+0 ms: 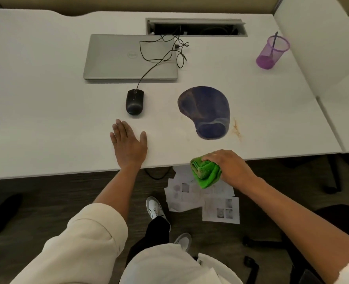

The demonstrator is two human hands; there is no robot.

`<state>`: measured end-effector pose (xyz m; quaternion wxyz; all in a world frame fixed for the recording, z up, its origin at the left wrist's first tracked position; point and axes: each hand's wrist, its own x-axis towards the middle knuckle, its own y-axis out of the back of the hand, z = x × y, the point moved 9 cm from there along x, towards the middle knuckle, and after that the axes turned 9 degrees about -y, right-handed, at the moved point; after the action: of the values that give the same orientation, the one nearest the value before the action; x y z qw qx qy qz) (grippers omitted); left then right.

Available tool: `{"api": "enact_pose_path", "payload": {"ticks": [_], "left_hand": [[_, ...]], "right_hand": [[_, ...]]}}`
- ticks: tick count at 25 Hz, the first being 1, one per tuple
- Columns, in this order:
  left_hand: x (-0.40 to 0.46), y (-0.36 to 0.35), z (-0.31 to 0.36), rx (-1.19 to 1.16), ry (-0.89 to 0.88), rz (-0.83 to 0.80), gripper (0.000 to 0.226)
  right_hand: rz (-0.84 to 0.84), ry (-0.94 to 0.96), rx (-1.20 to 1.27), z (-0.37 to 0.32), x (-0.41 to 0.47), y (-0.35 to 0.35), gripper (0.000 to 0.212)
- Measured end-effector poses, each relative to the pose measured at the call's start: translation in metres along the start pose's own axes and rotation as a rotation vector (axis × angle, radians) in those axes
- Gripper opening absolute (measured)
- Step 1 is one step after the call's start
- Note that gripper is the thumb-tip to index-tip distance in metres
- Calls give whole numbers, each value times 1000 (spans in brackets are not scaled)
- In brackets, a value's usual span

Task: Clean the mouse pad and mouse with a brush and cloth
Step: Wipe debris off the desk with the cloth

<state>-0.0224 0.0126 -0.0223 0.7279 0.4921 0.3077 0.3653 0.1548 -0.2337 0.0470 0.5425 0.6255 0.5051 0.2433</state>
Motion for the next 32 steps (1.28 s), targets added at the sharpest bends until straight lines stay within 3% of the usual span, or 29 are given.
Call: {"api": "enact_pose_path", "payload": {"ticks": [3,6,9,14,18,21,23,32], "left_hand": [[-5,-2,4,-16,-4,-3,80],[-8,-4,9,-33,-11,7,77],[-8,-8,25,-47,-103,-18,74],[-8,-25,68,-46,-213,-40,72],[-6,-29,65,-41,-197,-7,70],[-6,-30,64,-37,-193,0,70],[-6,-30,65,-23,-189,-2,70],[-8,-28,65,-28,-188,-19,70]], "right_hand": [[36,-102,27,33,-13,19,43],[161,-241,150,62,-12,41,57],[294,-307,297,83,1,64,54],[509,-510,159,148,38,112,47],[416,-567,90,180,90,125,48],[275,-546,40,182,114,105,41],[227,-538,-42,179,114,88,48],[265,-472,-277,153,38,51,57]]}}
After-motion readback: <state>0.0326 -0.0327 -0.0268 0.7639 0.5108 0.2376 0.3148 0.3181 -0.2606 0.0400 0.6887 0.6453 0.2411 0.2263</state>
